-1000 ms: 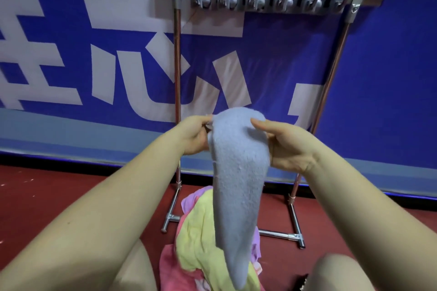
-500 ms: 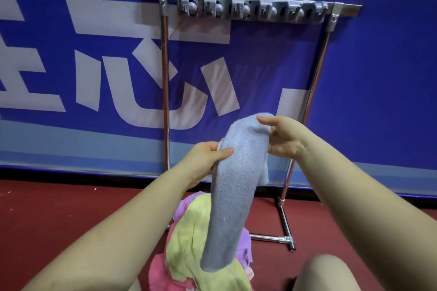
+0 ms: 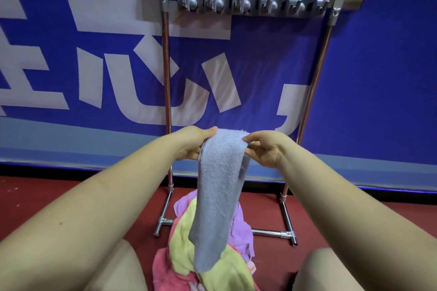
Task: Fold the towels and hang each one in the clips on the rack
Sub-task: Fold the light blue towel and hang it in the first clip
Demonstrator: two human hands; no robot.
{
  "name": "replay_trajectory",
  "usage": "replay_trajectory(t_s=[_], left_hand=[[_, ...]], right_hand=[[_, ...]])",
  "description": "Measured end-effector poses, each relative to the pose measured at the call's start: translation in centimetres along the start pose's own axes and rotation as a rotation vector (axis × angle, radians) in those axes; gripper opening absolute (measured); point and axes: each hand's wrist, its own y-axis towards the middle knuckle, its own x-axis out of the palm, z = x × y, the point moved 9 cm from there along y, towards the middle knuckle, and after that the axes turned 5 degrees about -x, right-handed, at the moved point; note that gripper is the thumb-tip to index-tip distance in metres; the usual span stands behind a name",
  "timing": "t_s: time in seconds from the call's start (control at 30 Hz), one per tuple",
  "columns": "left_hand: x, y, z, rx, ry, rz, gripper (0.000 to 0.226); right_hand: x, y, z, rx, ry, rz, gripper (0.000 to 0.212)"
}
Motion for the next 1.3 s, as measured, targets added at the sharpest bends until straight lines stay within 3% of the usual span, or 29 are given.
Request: replay_trajectory(t_s=[0.1,0.23,0.3,0.37,0.43,0.5,0.6,0.73,0.9,1.03,1.17,1.3], left_hand=[[0.2,-0.1,-1.8,-0.087,-0.136,-0.084,0.028],[0.0,0.1,-1.0,0.017,-0.231,-0.093,0.017],[0.3,-0.1,0.3,0.080,-0.173,-0.103,0.017],[1.0,-0.5,1.6,0.120,-0.075,-0.131,0.018],[1.3,-1.0,2.9,0.148,0.041,-0.152,0.020],[1.2,-1.4,4.3,0.164,0.136,-0.157,0.021],[0.3,-1.9,6.5,0.182,0.203,-0.136,0.022],[-2.0,-2.6,9.2,0.226,0.252,-0.069,0.022],[-5.8,-3.7,10.8,0.208,0.308,-0.002,0.019],[-7.6,-3.9,11.9,0.200,0.297,0.017,0.018],[-8.4,-4.5,12.9,0.185,0.364,0.043,0.023],[-9.4,-4.7,14.1,0.183,0.381,0.037,0.023]], right_hand=[[-0.2,0.1,0.1,-0.021,0.030,0.039,0.014],[-0.3,-1.1,0.1,-0.033,-0.013,0.004,0.013],[0.0,-2.5,0.7,0.079,-0.267,-0.116,0.013],[-0.4,-3.7,1.2,0.203,-0.674,-0.218,0.037],[-1.2,-3.3,-0.4,0.171,-1.021,-0.147,0.051],[-0.7,-2.2,-3.4,-0.028,-1.215,-0.019,0.053],[2.6,-0.5,-5.8,-0.325,-1.033,-0.091,0.044],[6.4,1.3,-5.7,-0.348,-0.620,-0.287,0.039],[10.2,1.3,-7.1,-0.396,-0.509,-0.434,0.036],[12.9,1.3,-7.6,-0.315,-0.368,-0.536,0.043],[14.3,1.7,-7.9,-0.184,-0.400,-0.620,0.056],[15.0,1.9,-11.1,-0.267,-0.487,-0.607,0.045]])
